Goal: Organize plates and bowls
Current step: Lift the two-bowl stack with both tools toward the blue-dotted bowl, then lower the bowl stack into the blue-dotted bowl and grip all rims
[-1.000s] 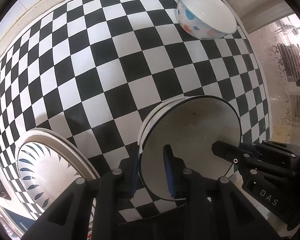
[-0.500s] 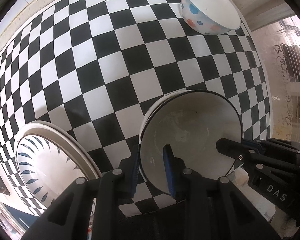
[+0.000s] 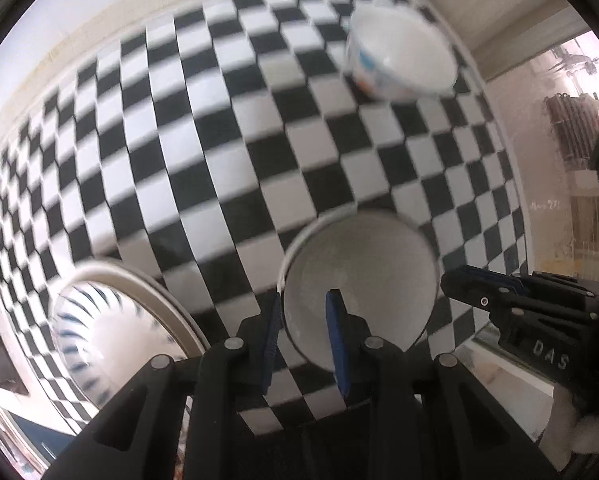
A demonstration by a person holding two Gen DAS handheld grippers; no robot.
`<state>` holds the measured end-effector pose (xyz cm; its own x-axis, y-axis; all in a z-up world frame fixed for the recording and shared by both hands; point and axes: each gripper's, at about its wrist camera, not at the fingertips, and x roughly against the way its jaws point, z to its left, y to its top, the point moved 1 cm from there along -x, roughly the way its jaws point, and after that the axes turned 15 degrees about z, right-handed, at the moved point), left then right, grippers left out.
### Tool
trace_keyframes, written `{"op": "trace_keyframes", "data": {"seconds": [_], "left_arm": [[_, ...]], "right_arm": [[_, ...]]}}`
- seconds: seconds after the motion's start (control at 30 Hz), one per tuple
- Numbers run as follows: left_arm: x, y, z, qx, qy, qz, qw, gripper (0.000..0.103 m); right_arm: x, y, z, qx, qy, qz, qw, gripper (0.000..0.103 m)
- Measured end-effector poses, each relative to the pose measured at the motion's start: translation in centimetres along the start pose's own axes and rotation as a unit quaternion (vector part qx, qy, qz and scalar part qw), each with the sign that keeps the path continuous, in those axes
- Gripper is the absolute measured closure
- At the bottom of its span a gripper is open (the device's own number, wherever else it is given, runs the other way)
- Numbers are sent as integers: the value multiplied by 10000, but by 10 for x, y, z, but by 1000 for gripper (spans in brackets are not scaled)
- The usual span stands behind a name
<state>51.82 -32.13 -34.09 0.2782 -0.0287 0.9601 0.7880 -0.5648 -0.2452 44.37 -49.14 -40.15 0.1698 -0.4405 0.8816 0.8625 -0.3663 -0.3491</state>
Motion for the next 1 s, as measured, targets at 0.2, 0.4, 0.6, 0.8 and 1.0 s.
{"op": "trace_keyframes", "data": {"seconds": [0.2, 0.4, 0.6, 0.8, 1.0], "left_arm": [[38, 35, -6, -55, 46, -517, 9986, 79], [53, 89, -11, -34, 76, -708, 9975, 78], [53, 137, -18, -16, 179, -686, 9975, 78], [36, 179, -26, -114, 236, -439, 9987, 78], [9, 215, -32, -153, -111, 11, 9998, 78]], "right_arm": [[35, 19, -21, -197, 14, -404, 9990, 60], [67, 50, -47, -471, 164, -838, 9952, 43], [85, 88, -65, -618, 81, -1054, 9925, 43], [83, 125, -79, -733, 73, -1045, 9918, 43], [65, 156, -87, -845, 311, -863, 9922, 43]]}}
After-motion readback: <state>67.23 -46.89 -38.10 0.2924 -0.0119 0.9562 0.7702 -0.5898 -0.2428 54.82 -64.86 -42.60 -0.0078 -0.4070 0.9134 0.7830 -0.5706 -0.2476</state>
